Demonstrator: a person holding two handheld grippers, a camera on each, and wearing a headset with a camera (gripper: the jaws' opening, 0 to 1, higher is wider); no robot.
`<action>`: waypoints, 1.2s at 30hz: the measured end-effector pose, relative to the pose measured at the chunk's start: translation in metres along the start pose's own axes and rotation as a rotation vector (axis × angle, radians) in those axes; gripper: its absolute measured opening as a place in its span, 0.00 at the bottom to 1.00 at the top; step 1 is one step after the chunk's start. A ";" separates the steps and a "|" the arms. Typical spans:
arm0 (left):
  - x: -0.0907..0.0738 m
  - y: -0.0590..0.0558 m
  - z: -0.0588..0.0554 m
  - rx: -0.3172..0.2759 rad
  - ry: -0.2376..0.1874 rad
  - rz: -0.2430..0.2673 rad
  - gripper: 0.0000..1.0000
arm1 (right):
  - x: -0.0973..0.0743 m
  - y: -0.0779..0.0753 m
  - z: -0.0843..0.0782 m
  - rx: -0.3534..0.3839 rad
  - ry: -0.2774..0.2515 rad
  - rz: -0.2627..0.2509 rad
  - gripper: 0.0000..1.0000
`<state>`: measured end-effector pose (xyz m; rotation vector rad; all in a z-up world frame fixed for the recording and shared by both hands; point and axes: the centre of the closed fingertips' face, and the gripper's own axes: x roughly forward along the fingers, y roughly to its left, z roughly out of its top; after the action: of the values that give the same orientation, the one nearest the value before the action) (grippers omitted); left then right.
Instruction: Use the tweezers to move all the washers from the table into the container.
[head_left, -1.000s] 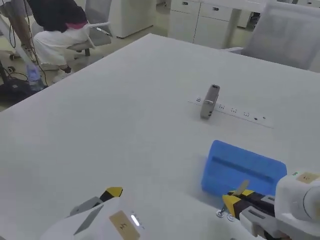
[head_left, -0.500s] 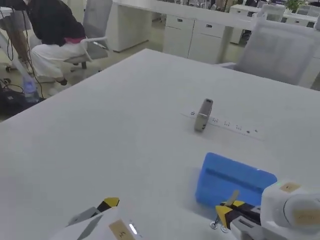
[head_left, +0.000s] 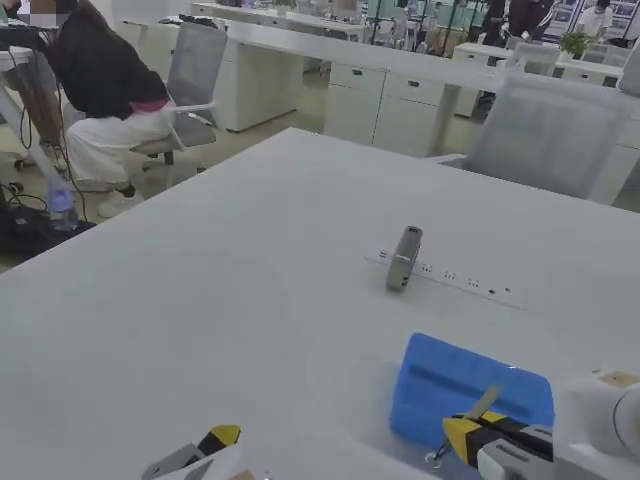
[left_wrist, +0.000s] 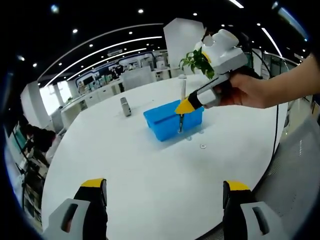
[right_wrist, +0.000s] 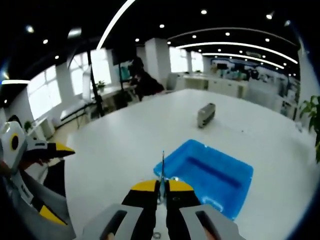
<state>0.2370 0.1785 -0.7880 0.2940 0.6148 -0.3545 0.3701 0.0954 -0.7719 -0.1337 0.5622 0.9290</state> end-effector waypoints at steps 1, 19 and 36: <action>0.000 0.000 0.000 0.000 0.000 0.000 0.99 | -0.002 0.000 0.006 0.008 -0.014 0.001 0.01; 0.002 -0.001 -0.005 0.002 0.024 -0.006 0.99 | 0.029 -0.022 0.027 -0.074 -0.031 -0.053 0.02; 0.002 0.001 -0.009 0.001 0.048 0.007 0.97 | 0.056 -0.042 0.002 -0.061 0.015 -0.090 0.02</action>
<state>0.2341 0.1826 -0.7960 0.3067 0.6602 -0.3419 0.4308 0.1112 -0.8043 -0.2197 0.5376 0.8582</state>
